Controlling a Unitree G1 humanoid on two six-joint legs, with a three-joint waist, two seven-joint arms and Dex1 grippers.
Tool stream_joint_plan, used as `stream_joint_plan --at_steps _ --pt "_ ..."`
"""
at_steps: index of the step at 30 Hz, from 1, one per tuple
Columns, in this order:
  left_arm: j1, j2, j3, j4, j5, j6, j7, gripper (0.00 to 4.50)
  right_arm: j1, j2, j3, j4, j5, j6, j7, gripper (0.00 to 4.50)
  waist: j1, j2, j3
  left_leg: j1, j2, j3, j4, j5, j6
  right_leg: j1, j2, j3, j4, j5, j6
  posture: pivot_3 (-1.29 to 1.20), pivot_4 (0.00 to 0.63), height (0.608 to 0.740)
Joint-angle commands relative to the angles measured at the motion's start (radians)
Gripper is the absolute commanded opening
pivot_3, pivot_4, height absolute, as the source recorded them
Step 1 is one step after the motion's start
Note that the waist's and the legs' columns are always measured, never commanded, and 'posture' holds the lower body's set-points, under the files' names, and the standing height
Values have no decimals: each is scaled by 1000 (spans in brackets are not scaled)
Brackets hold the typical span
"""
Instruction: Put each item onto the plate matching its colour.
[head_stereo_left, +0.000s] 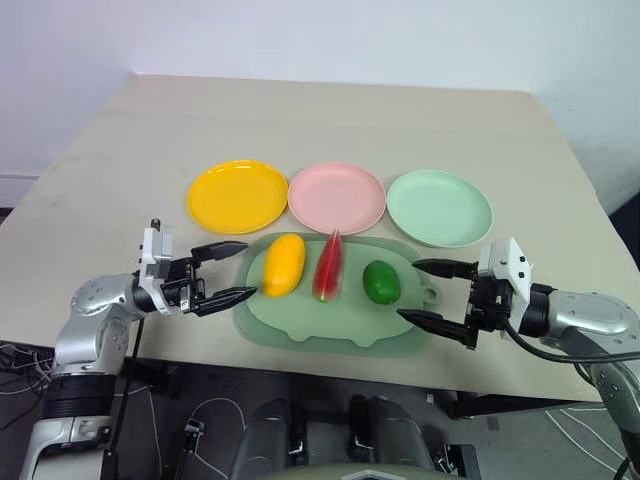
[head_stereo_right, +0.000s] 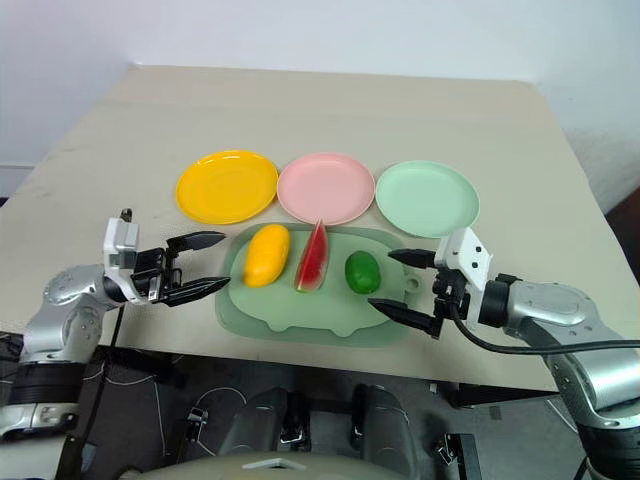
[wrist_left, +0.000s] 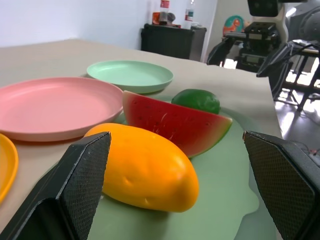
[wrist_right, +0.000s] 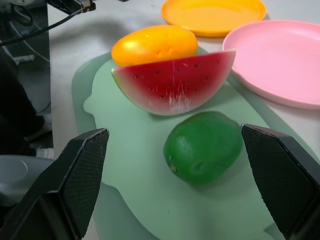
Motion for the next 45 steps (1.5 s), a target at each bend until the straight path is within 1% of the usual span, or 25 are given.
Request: stream_joint_plan --at_steps 1,8,13,20,29,33,37,39,40,42,45 --pt "1 -3 -4 -39 -5 -4 4 4459 8 -11 -34 -25 24 0 6 4500 0 0 0 0 0 0 0 0 0 0 0 0 0 0 0 0 150 696" --pt "-5 -7 -17 -65 -6 22 9 4459 29 -10 -59 -27 24 -7 -3 4500 1 0 0 0 0 0 0 0 0 0 0 0 0 0 0 0 150 696" --pt "-17 -22 -46 -65 -2 24 6 4459 35 -8 -68 -35 8 35 -75 4500 0 0 0 0 0 0 0 0 0 0 0 0 0 0 0 0 150 696" --pt "-14 -32 -62 -72 -3 29 10 4459 -11 2 -66 -63 68 96 -118 4500 -1 0 0 0 0 0 0 0 0 0 0 0 0 0 0 0 150 696" --pt "-22 -19 -51 -68 -6 30 13 4459 -64 13 -23 -67 87 131 -153 4500 0 0 0 0 0 0 1 0 0 0 0 0 0 0 0 0 150 696" --pt "-22 -13 -49 -64 -2 24 15 4459 -147 27 17 -62 101 211 -222 4500 -3 0 0 0 0 0 1 0 0 0 0 0 0 0 0 0 150 696" --pt "-24 -12 -49 -59 0 20 17 4459 -238 20 90 -56 98 386 -325 4500 -2 0 0 0 0 0 1 0 0 0 0 0 1 0 -1 0 150 696" --pt "-29 -13 -48 -54 0 19 19 4459 -298 63 83 -51 189 501 -373 4500 -2 0 0 0 0 0 1 1 -2 -1 0 0 1 2 -4 0 150 696" --pt "-33 -13 -47 -49 0 19 19 4459 -341 87 86 -46 210 551 -405 4500 -2 0 0 -1 0 0 1 2 -4 -1 0 0 1 2 -4 0 150 696" --pt "-40 -10 -48 -41 -1 20 14 4459 -405 115 99 -39 220 626 -453 4500 -3 0 0 -1 0 0 1 3 -4 -1 0 0 1 2 -4 0 150 696" --pt "-50 -7 -48 -24 5 15 9 4459 -454 141 101 -43 250 697 -481 4500 -1 0 0 -1 0 0 1 3 -4 -1 0 0 1 3 -5 0 150 696"
